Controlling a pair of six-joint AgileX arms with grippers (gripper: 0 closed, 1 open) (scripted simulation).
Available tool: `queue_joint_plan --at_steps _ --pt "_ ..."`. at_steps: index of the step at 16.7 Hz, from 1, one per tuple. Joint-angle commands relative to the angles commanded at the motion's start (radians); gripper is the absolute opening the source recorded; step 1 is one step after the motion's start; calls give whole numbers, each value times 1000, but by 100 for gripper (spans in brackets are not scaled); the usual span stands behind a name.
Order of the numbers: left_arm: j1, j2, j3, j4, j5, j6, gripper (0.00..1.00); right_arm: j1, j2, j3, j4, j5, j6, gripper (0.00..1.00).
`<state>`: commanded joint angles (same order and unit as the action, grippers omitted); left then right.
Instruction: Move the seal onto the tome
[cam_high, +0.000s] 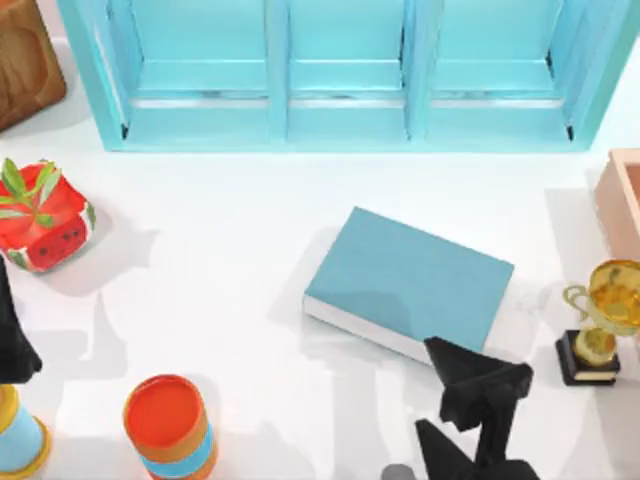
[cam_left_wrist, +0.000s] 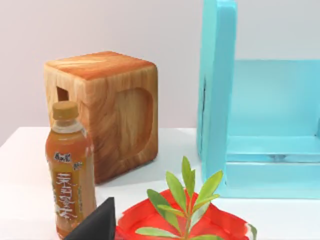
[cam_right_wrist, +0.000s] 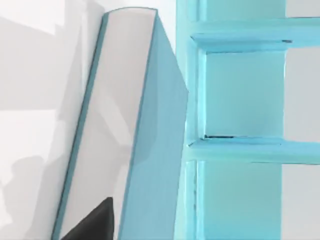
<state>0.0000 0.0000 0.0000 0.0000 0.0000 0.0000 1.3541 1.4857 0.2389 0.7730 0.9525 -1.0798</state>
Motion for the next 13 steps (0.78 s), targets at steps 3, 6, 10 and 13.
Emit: queue_joint_plan --at_steps 3,6,10,13 --pt "0 0 0 0 0 0 100 -35 18 57 -60 -21 43 100" --pt "0 0 0 0 0 0 100 -112 57 203 -212 -90 136 100" --pt "0 0 0 0 0 0 100 -289 126 518 -547 -230 310 100" --pt "0 0 0 0 0 0 100 -475 180 744 -827 -358 450 100"
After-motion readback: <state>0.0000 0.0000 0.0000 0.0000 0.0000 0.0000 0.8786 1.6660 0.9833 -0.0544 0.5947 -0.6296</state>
